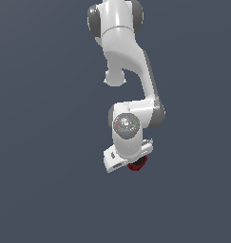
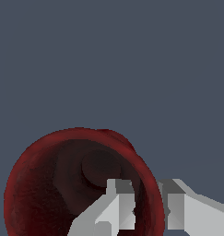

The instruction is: Pick up the object and move it to a goal position.

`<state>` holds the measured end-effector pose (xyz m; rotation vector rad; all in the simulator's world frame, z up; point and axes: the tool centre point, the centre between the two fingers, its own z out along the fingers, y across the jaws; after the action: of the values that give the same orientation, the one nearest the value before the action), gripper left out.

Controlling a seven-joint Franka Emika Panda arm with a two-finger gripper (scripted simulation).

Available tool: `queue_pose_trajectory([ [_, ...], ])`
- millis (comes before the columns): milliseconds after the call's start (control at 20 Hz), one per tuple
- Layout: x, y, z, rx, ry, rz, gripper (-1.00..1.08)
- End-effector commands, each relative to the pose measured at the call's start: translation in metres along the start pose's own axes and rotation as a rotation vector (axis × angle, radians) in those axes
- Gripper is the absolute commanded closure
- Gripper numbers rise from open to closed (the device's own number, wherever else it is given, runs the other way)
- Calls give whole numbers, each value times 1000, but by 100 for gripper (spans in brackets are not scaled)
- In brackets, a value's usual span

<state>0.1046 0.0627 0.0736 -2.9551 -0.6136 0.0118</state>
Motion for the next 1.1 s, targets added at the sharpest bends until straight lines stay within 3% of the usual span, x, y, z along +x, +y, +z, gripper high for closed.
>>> queue_pose_trajectory([
  [0,0,0,0,0,1,0,108],
  [550,-4,-3,-8,0,1,0,108],
  [1050,-28,-16,-50,-1,0,0,108],
])
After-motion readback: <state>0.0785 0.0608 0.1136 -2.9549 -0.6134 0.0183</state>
